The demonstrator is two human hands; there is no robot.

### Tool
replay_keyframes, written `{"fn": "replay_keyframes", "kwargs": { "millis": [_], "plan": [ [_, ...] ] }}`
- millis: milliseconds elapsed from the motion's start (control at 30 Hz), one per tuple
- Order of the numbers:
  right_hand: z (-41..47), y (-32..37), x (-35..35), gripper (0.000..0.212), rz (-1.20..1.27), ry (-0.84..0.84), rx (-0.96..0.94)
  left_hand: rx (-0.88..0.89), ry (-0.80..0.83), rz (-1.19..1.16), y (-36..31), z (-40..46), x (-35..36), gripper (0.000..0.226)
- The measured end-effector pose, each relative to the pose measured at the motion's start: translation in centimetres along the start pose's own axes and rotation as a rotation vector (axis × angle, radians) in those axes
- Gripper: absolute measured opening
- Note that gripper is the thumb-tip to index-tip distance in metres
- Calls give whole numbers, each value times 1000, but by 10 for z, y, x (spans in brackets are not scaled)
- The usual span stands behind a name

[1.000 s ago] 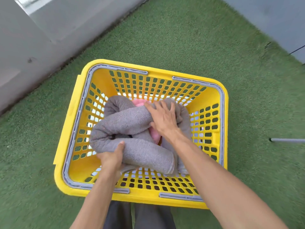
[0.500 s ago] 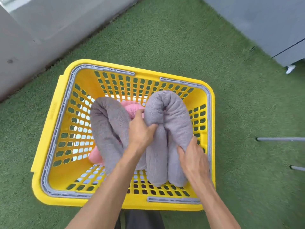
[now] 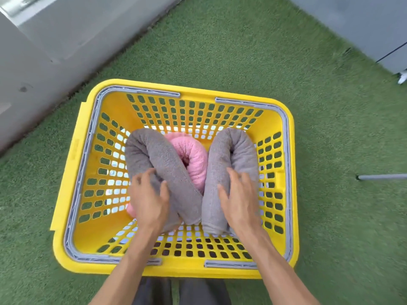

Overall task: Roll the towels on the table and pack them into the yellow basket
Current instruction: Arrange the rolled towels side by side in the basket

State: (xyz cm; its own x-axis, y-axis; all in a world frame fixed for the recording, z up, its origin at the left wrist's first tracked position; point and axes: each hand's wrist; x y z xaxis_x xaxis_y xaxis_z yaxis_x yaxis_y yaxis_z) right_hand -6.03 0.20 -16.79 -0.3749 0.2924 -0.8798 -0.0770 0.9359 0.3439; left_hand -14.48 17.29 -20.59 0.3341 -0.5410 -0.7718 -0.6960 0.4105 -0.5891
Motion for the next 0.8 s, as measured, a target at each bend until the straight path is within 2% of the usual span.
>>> {"fn": "replay_keyframes", "kwargs": {
  "millis": [67, 133, 200, 267, 300, 400, 500, 633, 700, 800],
  "plan": [
    [4, 25, 18, 53, 185, 96, -83, -305, 41, 18, 23, 11, -11, 66],
    [8, 46, 47, 63, 192, 223, -123, -493, 190, -63, 38, 21, -13, 69],
    [11, 59, 77, 78, 129, 341, -85, -522, 276, -149, 47, 25, -8, 62],
    [16, 66, 99, 86, 47, 363, -22, -506, 263, -195, 51, 28, -3, 57],
    [19, 68, 104, 82, 26, 335, 14, -517, 266, -210, 52, 31, -1, 53],
    [20, 77, 103, 50, 130, 250, 56, -560, 344, -222, 53, 43, -6, 38],
    [3, 83, 81, 38, 312, 257, 34, -477, 352, -202, 42, 40, -31, 36],
    [-22, 66, 32, 37, 452, 172, 77, -228, 294, -86, 0, 3, -55, 45],
    [-27, 45, 9, 41, 473, 99, 125, -116, 323, -105, -25, -5, -47, 47],
    [-25, 5, -18, 53, 373, 18, 247, 44, 427, -131, -60, -9, -11, 45]
  ]
}}
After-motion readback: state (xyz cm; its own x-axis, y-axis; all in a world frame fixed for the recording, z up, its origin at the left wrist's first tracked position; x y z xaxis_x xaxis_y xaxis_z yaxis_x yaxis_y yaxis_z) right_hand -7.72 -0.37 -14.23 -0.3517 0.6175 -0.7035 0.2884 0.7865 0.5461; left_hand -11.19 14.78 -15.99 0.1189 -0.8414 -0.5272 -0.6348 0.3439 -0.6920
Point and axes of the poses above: each hand's wrist, its own z-axis towards the middle knuckle, its own x-axis out of the palm, y = z × x, and after that the axes turned 4 degrees about x, right-handed
